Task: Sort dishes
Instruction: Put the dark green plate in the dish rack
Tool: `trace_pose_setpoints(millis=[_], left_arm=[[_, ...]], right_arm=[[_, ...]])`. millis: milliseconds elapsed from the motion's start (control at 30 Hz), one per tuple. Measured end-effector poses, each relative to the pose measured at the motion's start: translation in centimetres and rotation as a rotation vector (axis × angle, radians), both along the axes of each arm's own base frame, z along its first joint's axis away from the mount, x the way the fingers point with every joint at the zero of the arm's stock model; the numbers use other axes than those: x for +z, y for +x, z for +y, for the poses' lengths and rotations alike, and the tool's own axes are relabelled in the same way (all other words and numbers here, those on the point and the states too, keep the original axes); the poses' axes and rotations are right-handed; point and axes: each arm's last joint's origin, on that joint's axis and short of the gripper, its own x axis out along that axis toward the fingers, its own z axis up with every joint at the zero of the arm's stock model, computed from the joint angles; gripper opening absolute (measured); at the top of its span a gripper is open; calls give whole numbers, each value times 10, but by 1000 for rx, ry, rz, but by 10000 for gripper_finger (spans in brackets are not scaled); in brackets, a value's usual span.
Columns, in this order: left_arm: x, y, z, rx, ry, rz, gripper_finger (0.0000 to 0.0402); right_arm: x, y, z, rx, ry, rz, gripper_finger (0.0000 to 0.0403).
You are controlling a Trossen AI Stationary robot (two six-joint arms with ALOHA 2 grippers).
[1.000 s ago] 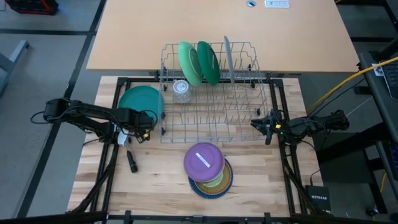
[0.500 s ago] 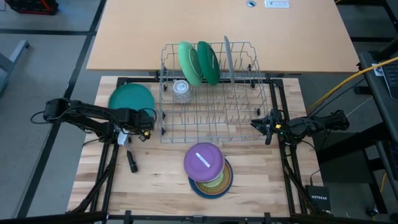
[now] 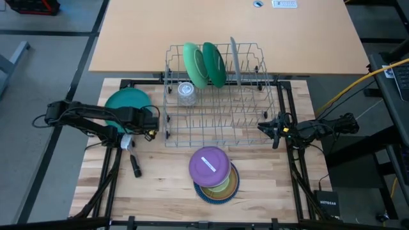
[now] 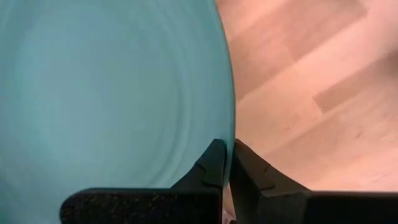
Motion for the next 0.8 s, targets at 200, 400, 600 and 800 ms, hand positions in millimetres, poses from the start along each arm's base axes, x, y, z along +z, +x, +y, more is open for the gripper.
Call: trace_pose_setpoints(millis=[200,400,600,800], left_arm=[[32,5,3,53,94,-25,0],[70,11,6,75,203,-154,0],[110,5,8,91,323,-314,0],[142,-2,9,58,418,-515,0]], right_arm=[[0,0,0,0,0,0,88],[0,0,0,0,0,0,88],[0,0,0,0,0,0,88],[0,0,0,0,0,0,88]])
